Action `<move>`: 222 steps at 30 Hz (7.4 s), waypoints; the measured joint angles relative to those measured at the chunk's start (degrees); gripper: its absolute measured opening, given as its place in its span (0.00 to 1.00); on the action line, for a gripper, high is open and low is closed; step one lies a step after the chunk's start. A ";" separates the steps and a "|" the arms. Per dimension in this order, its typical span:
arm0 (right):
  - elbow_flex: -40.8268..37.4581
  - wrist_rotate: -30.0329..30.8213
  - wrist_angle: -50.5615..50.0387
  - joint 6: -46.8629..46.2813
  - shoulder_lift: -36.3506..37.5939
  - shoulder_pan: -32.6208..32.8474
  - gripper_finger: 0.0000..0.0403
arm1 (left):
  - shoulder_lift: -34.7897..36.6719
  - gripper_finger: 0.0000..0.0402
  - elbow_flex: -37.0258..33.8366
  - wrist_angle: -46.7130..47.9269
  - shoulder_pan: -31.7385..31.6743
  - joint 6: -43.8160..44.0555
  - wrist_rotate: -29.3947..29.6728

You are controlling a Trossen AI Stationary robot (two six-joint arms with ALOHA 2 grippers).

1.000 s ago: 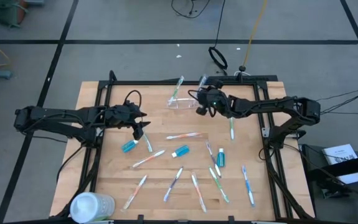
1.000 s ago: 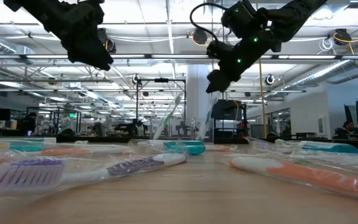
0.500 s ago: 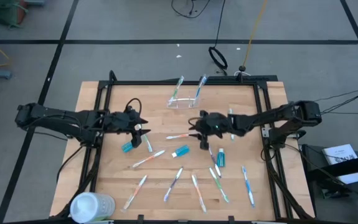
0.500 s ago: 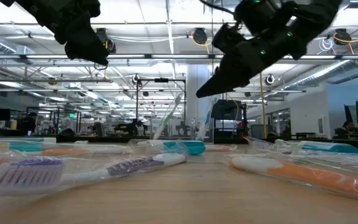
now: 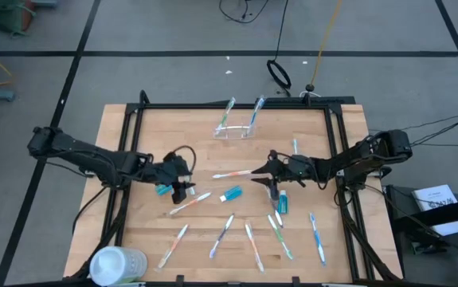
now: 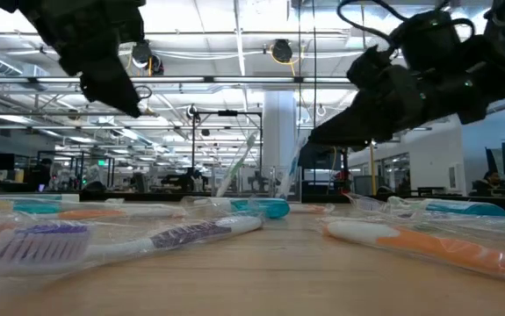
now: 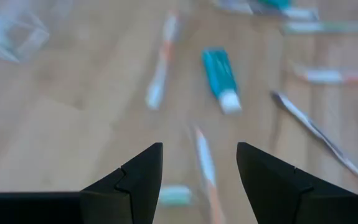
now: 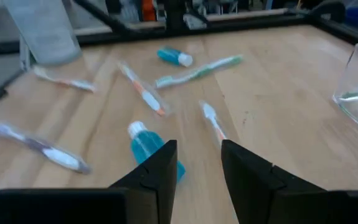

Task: Pick & Place toothbrushing station
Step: Put the orange toothbrush into the transparent organizer, then put the purple toothbrush into the transparent organizer

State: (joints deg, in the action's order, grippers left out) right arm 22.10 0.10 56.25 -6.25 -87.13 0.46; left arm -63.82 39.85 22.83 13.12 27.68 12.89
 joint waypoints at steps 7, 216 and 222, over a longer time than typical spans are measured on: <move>-0.95 0.00 2.70 0.05 0.02 2.09 0.29 | -5.83 0.53 0.01 5.12 9.04 7.36 0.61; 27.88 7.19 -78.27 -43.38 -4.92 11.27 0.49 | 24.10 0.37 -13.80 -33.79 -22.73 -37.67 -8.79; 20.68 7.78 -62.03 -40.29 -4.59 11.29 0.46 | 24.10 0.37 -13.80 -33.87 -22.73 -35.51 -8.79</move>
State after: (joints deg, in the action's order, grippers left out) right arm 42.78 7.88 -5.78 -46.53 -91.72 11.75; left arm -39.72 26.04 -11.04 -9.61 -7.82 4.10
